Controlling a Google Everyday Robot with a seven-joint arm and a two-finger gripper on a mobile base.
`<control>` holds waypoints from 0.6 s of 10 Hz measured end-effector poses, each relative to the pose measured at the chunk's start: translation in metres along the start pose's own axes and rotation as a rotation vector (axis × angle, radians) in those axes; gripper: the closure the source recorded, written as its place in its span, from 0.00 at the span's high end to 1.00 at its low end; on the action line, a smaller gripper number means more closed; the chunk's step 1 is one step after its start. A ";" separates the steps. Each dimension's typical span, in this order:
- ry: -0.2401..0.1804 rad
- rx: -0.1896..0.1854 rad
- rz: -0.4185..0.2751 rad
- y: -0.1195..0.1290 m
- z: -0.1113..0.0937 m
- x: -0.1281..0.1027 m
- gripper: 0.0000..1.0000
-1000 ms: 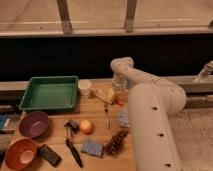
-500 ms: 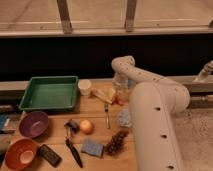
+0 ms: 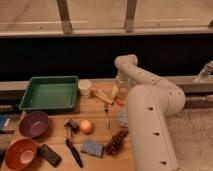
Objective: Place pepper in plastic cup
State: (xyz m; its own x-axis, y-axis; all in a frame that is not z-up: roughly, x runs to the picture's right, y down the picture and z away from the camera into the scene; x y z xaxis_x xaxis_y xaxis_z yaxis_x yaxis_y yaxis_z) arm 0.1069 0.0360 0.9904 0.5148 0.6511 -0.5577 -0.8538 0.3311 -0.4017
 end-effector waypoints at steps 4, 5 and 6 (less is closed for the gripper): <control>0.009 -0.036 -0.009 0.013 0.012 0.005 0.64; 0.011 -0.042 -0.015 0.017 0.013 0.007 0.56; 0.010 -0.048 -0.019 0.023 0.014 0.011 0.45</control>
State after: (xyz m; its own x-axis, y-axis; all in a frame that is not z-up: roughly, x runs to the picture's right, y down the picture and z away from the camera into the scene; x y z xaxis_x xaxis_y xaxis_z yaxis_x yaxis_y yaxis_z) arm 0.0915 0.0600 0.9848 0.5319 0.6377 -0.5571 -0.8394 0.3102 -0.4464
